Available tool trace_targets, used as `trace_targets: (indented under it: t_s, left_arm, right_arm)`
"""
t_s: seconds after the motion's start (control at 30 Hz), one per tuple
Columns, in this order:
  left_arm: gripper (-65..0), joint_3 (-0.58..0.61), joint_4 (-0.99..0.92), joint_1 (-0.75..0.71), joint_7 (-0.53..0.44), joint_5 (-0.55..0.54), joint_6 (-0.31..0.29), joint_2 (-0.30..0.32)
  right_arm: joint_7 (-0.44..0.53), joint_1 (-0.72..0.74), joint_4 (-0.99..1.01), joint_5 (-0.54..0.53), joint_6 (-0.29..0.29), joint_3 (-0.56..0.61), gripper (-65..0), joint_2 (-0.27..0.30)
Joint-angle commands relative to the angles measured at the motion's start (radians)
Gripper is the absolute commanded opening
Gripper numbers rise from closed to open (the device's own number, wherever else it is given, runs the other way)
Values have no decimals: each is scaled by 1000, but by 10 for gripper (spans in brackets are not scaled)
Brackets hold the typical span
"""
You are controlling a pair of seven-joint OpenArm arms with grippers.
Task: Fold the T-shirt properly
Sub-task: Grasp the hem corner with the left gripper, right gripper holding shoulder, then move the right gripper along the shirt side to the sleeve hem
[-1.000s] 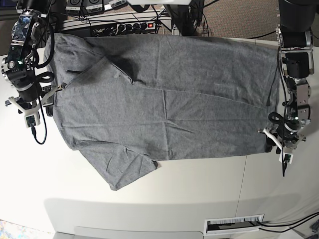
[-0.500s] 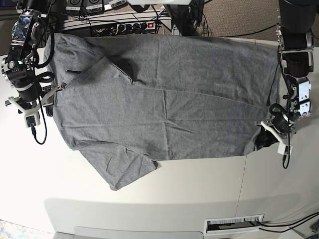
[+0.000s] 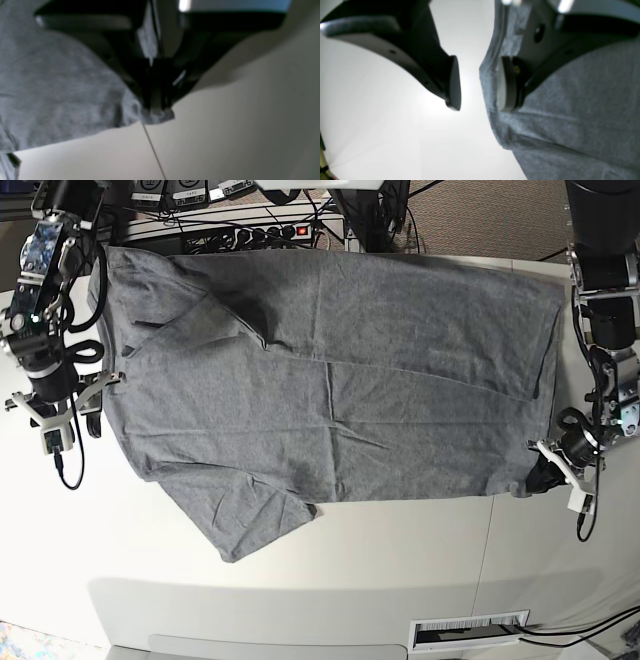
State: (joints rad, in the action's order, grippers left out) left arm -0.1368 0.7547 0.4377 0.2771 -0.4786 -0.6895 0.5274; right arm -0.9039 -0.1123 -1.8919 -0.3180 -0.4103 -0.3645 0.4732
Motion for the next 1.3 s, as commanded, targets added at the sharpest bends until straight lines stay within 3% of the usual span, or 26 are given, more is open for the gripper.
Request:
trace_targets:
  t_s: [0.0,0.23,0.4,0.6,0.83,0.97,1.27]
  left_arm:
    - [-650,-3,26,27,7,-55,-9,25]
    - [-650,-3,68,22,211,-223,-9,31]
    - [-650,-3,113,22,358,-360,-9,53]
    - [-650,-3,181,22,562,-520,-9,87]
    - [-650,-3,200,22,606,-587,-9,117]
    - [-650,-3,200,22,655,-631,-9,121]
    - [-650,-3,200,22,711,-698,-9,121]
  right_arm:
    - [39,35,13,-3,11,-10,-399,20]
    - [63,229,235,-7,7,55,-399,20]
    - [78,389,402,-2,-9,212,-399,20]
    - [154,583,599,112,-9,389,-399,20]
    - [235,709,843,129,-21,462,-399,20]
    - [277,713,937,129,-61,463,-399,19]
    - [297,710,1021,136,-85,463,-399,17]
